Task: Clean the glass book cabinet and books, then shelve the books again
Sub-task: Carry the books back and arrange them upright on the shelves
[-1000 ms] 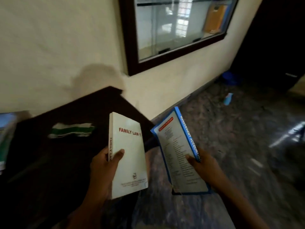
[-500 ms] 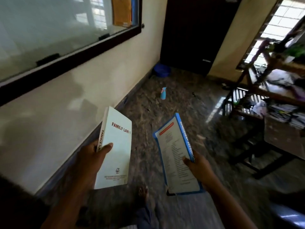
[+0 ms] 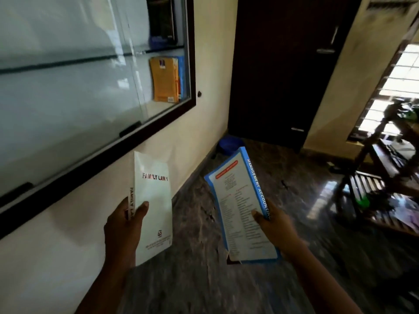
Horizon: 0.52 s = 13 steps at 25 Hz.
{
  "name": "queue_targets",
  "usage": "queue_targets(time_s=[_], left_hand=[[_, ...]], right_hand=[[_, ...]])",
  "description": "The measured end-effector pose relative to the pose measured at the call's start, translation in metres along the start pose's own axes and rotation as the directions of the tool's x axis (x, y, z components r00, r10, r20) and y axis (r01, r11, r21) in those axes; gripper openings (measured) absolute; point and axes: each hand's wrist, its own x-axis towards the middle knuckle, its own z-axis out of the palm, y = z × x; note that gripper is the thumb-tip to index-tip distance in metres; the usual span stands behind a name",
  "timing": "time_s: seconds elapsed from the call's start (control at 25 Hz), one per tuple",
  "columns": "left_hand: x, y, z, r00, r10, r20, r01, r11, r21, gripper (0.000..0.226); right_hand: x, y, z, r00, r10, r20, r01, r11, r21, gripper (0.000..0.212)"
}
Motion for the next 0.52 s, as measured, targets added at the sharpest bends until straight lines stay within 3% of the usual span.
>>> queue_targets(time_s=[0.08, 0.24, 0.32, 0.52], left_hand=[[0.051, 0.019, 0.031, 0.999, 0.009, -0.046, -0.013, 0.998, -0.069, 0.004], [0.146, 0.075, 0.088, 0.989, 0.017, -0.147, -0.039, 0.988, -0.146, 0.020], [0.188, 0.105, 0.114, 0.975, 0.051, -0.215, -0.095, 0.976, -0.197, 0.017], [0.296, 0.162, 0.175, 0.918, 0.190, -0.349, -0.258, 0.953, -0.160, 0.019]], right_hand=[[0.068, -0.017, -0.005, 0.996, -0.083, 0.009, 0.083, 0.996, 0.019, 0.034], [0.203, -0.075, -0.027, 0.947, -0.321, 0.002, 0.320, 0.946, 0.058, 0.033], [0.267, -0.111, -0.040, 0.915, -0.404, 0.018, 0.399, 0.908, 0.126, 0.032], [0.417, -0.208, -0.048, 0.831, -0.556, -0.020, 0.544, 0.804, 0.240, 0.033]])
